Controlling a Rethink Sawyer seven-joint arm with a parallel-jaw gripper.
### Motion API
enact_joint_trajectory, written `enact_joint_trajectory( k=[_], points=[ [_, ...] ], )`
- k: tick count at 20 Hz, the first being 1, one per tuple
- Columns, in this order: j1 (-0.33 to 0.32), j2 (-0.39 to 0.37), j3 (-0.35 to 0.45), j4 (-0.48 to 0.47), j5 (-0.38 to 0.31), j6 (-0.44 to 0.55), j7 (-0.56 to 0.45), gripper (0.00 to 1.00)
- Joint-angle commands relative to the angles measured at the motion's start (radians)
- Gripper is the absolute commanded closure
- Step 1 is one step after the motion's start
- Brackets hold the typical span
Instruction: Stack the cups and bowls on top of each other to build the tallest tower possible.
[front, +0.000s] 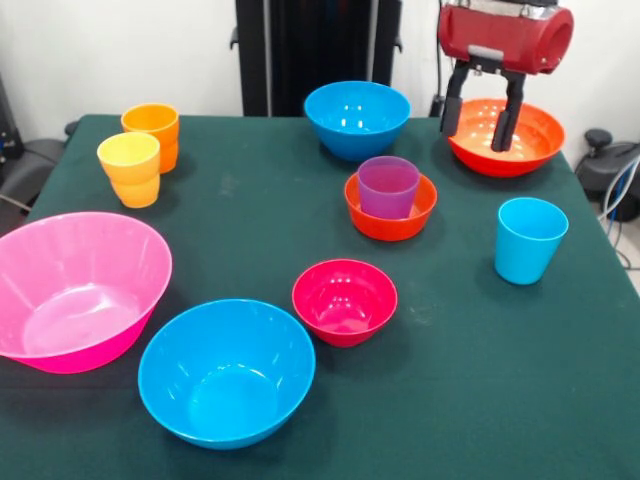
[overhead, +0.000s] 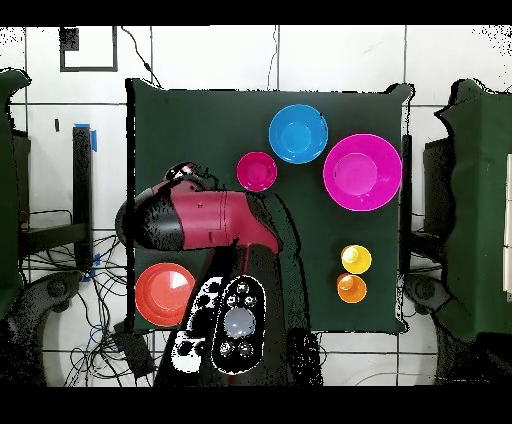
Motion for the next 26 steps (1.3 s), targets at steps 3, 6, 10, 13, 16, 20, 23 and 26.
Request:
enact_joint_trajectory(
  k=[3,6,10,13,16,20,23,26],
  points=[
    [-0.149,0.006,0.189,-0.024,0.015,0.236,-0.192,0.00],
    [-0.173,0.034,0.202,-0.097,-0.009,0.268,-0.199,0.00],
    [-0.208,0.063,0.237,-0.169,-0.040,0.288,-0.224,0.00],
    [-0.221,0.090,0.250,-0.223,-0.067,0.299,-0.236,0.00],
    [-0.235,0.108,0.269,-0.247,-0.082,0.296,-0.242,0.00],
    [-0.239,0.131,0.283,-0.249,-0.086,0.260,-0.216,0.00],
    [-0.230,0.150,0.282,-0.247,-0.086,0.220,-0.183,0.00],
    [-0.223,0.173,0.277,-0.274,-0.086,0.183,-0.147,0.00]
  ],
)
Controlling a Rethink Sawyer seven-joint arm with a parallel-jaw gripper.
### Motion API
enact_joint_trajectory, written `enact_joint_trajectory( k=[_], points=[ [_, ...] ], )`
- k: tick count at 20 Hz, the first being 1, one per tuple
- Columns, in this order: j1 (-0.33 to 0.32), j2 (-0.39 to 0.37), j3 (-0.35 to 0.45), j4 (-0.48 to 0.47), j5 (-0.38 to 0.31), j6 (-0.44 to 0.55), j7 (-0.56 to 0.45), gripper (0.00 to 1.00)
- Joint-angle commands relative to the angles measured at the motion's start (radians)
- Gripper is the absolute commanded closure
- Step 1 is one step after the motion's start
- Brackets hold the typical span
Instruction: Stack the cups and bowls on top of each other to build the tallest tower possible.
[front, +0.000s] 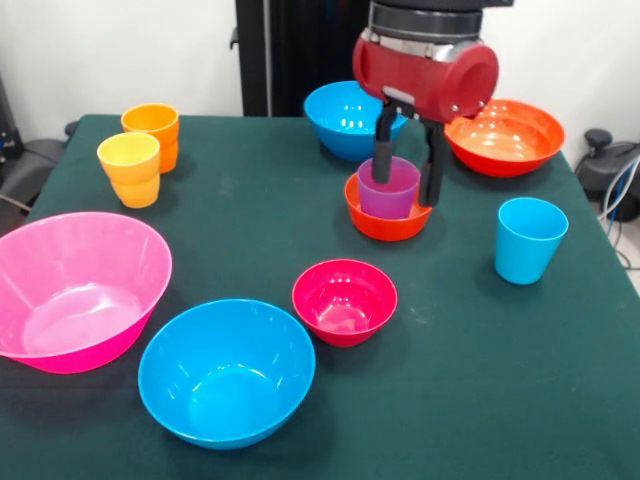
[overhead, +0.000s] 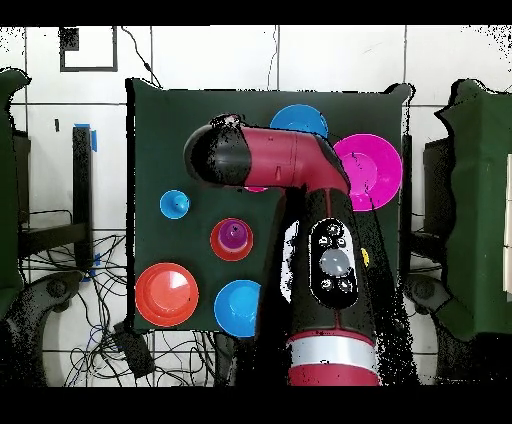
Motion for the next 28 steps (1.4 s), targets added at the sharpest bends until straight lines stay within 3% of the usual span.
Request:
enact_joint_trajectory(
  k=[1,10,19,28],
  points=[
    [0.014,0.095,0.103,-0.060,-0.074,-0.012,-0.142,0.00],
    [0.010,0.170,0.110,-0.170,-0.076,-0.002,-0.140,0.00],
    [0.013,0.329,0.120,-0.500,-0.123,0.185,-0.270,0.00],
    [0.009,0.496,0.150,-0.698,-0.165,0.241,-0.330,0.00]
  ],
)
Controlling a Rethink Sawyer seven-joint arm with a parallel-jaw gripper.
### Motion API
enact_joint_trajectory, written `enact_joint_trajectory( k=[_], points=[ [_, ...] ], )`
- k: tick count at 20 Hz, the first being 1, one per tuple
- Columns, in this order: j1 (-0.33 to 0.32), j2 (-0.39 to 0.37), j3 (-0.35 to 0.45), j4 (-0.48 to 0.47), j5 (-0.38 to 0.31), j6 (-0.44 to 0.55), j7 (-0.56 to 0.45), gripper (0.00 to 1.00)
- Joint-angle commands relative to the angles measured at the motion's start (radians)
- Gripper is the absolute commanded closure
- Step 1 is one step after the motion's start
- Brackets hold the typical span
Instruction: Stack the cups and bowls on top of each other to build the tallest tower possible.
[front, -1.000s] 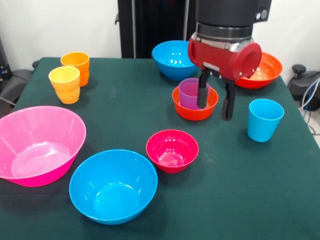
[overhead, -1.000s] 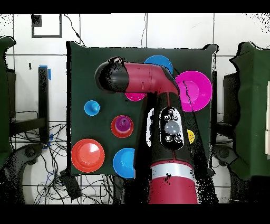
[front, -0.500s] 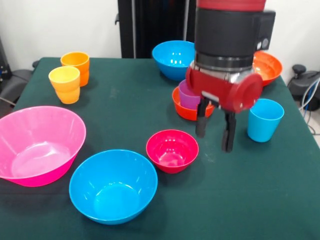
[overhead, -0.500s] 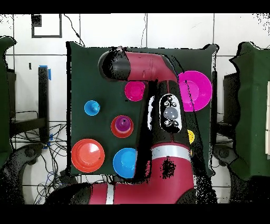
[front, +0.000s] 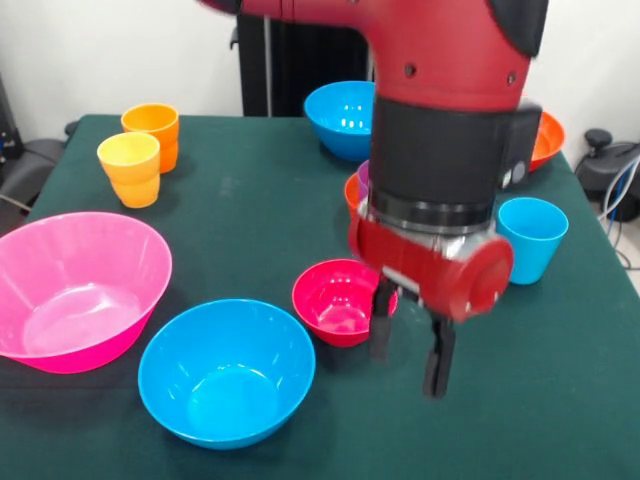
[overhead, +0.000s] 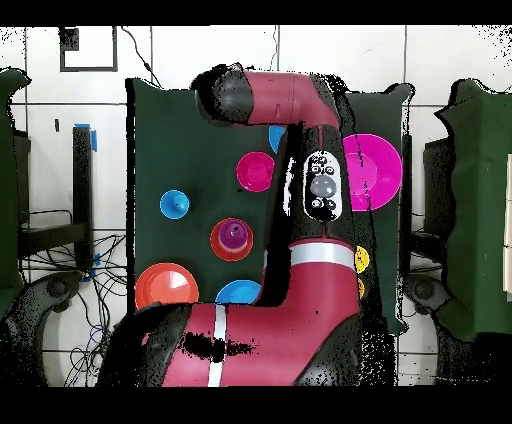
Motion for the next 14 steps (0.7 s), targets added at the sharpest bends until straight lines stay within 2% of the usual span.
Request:
enact_joint_trajectory(
  k=[1,4,8,11,14],
  points=[
    [0.004,0.163,0.099,-0.190,-0.092,0.169,-0.312,0.00],
    [0.004,0.140,0.071,-0.151,-0.096,0.175,-0.305,0.00],
    [0.005,0.087,0.068,-0.045,-0.055,0.195,-0.267,0.00],
    [0.008,0.037,0.072,0.059,-0.003,0.250,-0.202,0.00],
    [0.021,-0.009,0.046,0.118,0.017,0.348,-0.160,0.00]
  ],
)
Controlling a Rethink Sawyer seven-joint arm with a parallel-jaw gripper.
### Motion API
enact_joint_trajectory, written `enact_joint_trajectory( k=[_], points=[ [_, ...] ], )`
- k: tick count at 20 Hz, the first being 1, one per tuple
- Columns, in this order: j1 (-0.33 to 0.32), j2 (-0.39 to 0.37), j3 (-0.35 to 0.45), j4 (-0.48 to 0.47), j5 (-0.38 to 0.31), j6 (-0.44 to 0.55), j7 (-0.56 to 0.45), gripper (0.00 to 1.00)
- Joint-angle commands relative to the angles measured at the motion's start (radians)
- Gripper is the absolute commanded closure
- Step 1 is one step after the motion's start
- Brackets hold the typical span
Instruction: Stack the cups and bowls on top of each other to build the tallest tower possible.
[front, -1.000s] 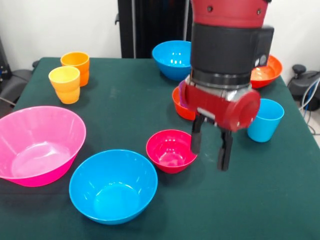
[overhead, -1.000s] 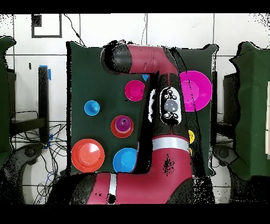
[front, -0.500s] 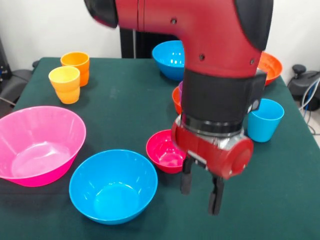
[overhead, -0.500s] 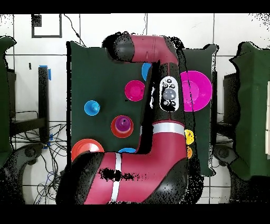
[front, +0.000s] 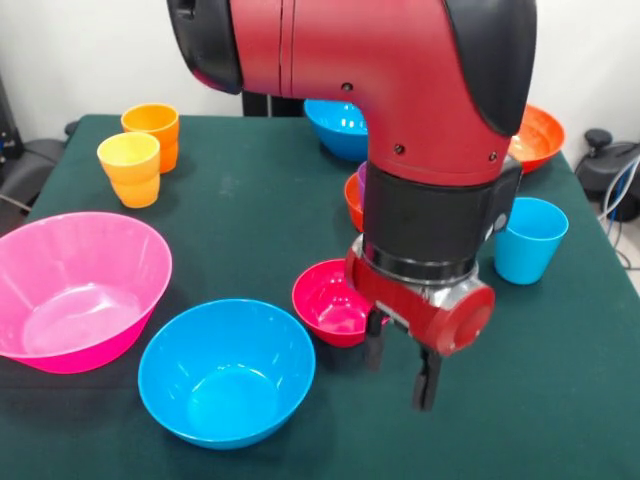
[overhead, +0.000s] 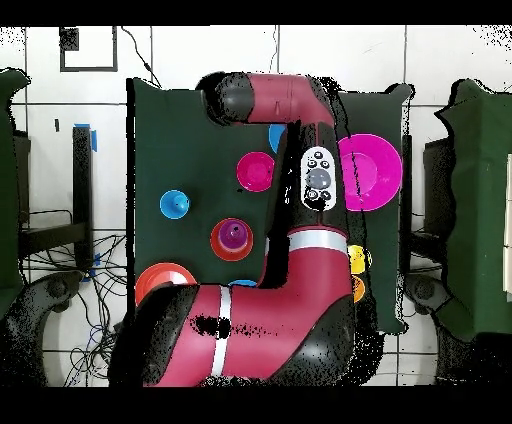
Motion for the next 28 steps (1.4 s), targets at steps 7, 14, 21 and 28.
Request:
enact_joint_trajectory(
  k=[7,14,21,28],
  points=[
    [0.027,-0.116,0.052,0.166,0.041,0.281,-0.113,0.00],
    [0.033,-0.067,0.029,0.094,-0.011,0.278,-0.109,0.00],
    [0.049,0.037,-0.015,0.018,-0.072,0.236,-0.096,0.00],
    [0.060,0.098,-0.044,-0.032,-0.099,0.198,-0.076,0.00]
  ],
)
